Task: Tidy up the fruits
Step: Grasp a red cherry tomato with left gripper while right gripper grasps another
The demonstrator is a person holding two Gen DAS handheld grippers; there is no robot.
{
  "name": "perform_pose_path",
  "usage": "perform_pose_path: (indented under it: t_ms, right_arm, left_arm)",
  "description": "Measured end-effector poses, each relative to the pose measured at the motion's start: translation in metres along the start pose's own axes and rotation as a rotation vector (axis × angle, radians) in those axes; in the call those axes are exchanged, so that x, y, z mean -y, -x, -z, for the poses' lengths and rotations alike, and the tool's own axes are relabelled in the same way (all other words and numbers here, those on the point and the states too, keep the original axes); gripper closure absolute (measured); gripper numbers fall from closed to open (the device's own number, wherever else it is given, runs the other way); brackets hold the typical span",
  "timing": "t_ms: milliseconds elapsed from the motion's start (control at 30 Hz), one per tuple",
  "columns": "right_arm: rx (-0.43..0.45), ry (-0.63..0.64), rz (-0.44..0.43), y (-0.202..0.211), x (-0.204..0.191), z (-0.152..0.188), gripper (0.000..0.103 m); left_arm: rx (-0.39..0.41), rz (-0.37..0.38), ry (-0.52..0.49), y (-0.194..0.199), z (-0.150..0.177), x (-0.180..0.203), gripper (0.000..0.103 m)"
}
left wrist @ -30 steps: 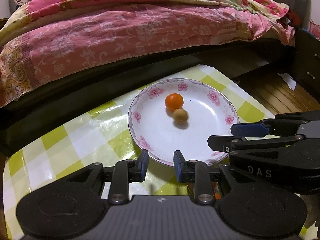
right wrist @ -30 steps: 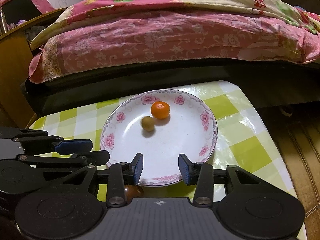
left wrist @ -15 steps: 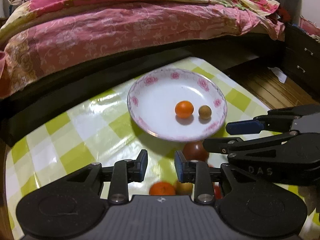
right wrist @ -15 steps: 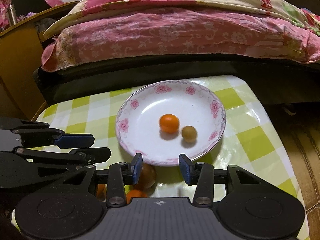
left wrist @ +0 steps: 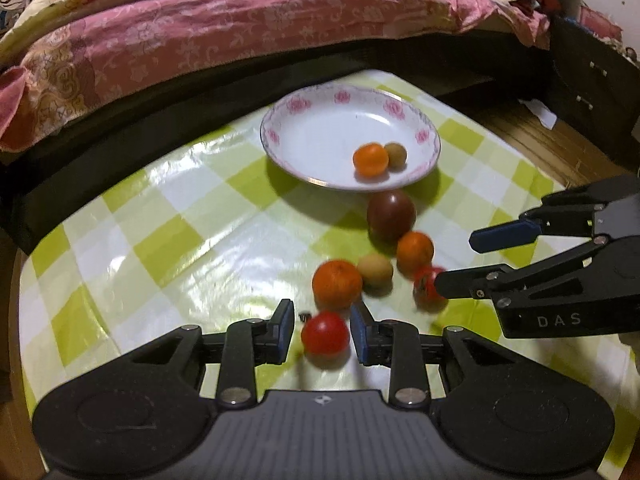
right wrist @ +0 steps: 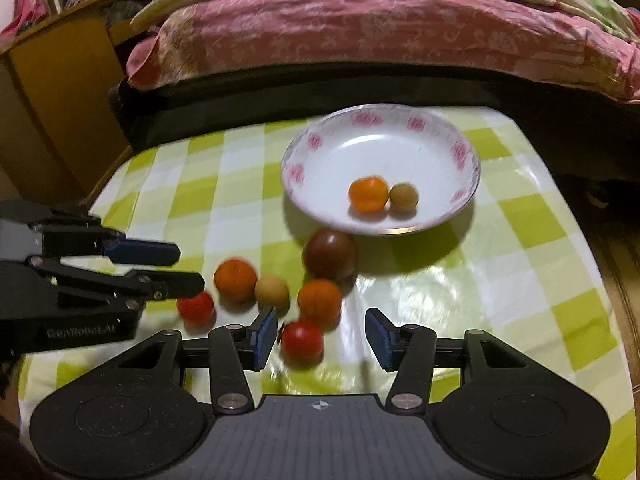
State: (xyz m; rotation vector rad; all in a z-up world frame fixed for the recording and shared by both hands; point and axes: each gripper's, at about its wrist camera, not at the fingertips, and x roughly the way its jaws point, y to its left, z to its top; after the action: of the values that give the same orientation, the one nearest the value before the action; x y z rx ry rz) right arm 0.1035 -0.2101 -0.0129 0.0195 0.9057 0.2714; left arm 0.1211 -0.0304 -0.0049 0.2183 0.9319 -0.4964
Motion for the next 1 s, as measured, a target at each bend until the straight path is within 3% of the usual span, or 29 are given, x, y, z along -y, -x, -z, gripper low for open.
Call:
perform_pose_path:
  t_ms: [300,767,867,1000]
  right_arm:
    - [-0.044,0.047,0.007,-0.018,-0.009,0.006,0.056]
    - [-0.062,0.068,0.004,-0.030,-0.011,0.005,0.056]
    - [-0.064,0.077,0.020,-0.030,-0.012,0.005,0.061]
    - [-0.074,0.087,0.006,-0.029,-0.014,0.004,0.077]
  left_arm:
    - [-0.042,0.003,-0.015,-0.018,0.011,0.001,0.065]
    - [-0.040,-0.012,-0.021,-0.027,0.012,0.000,0.065]
    - [-0.036,-0.015,-0.019,-0.028,0.012,0.000,0.065]
    - [-0.037,-0.015,-0.010,-0.028,0.012,-0.001,0.065]
